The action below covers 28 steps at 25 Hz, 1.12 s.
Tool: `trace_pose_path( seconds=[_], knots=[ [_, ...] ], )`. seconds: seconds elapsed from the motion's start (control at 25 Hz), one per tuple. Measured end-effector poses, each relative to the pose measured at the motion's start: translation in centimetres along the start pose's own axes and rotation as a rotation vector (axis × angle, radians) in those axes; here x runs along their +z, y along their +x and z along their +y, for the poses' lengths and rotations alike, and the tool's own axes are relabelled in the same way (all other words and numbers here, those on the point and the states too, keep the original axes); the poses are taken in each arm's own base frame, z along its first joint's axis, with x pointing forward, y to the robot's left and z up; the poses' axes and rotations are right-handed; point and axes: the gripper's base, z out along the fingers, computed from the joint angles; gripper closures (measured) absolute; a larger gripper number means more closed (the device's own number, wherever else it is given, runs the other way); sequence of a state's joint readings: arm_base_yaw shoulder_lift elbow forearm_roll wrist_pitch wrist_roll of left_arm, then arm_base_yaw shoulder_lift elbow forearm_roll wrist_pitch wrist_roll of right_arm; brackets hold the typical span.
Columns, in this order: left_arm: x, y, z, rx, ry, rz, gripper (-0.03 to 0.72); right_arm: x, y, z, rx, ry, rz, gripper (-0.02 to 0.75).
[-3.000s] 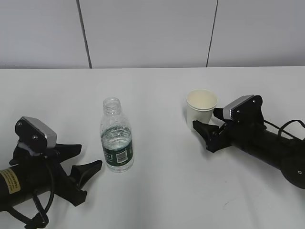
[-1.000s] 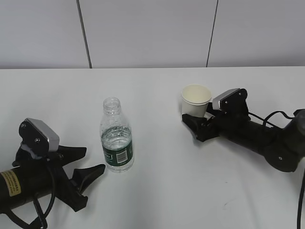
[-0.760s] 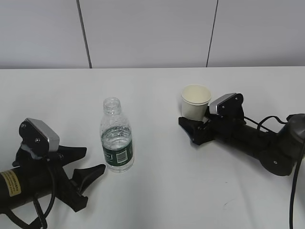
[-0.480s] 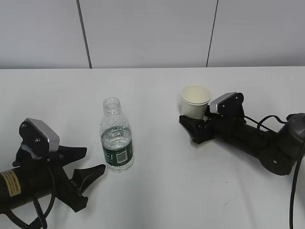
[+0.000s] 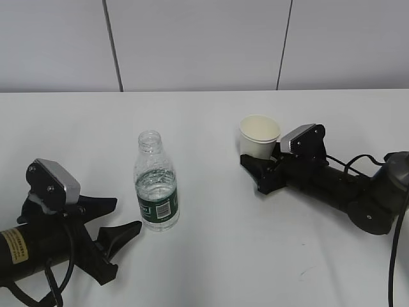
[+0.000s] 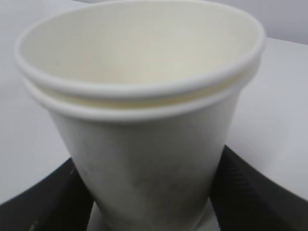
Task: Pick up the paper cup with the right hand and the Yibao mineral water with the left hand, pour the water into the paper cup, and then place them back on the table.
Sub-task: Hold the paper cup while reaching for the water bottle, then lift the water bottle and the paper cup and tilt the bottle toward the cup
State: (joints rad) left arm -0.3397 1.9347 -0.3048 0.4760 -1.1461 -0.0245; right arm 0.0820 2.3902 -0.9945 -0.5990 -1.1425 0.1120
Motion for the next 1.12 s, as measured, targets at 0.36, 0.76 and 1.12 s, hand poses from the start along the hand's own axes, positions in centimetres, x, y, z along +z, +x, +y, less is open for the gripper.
trace_pose_path(
  seconds=[0.36,0.76,1.12],
  knots=[
    [0.0,0.0,0.0,0.002,0.004,0.0,0.256,-1.0,-1.5,0.5,-0.029,-0.018,-0.01,0.244],
    [1.9,-1.4,0.4,0.025,0.068,-0.061,0.162,-1.3,-1.6,0.7,-0.035,-0.014,-0.008,0.244],
    [4.8,-1.7,0.6,0.006,0.128,-0.083,0.099,-1.3,-1.6,0.7,-0.038,-0.014,-0.008,0.244]
  ],
)
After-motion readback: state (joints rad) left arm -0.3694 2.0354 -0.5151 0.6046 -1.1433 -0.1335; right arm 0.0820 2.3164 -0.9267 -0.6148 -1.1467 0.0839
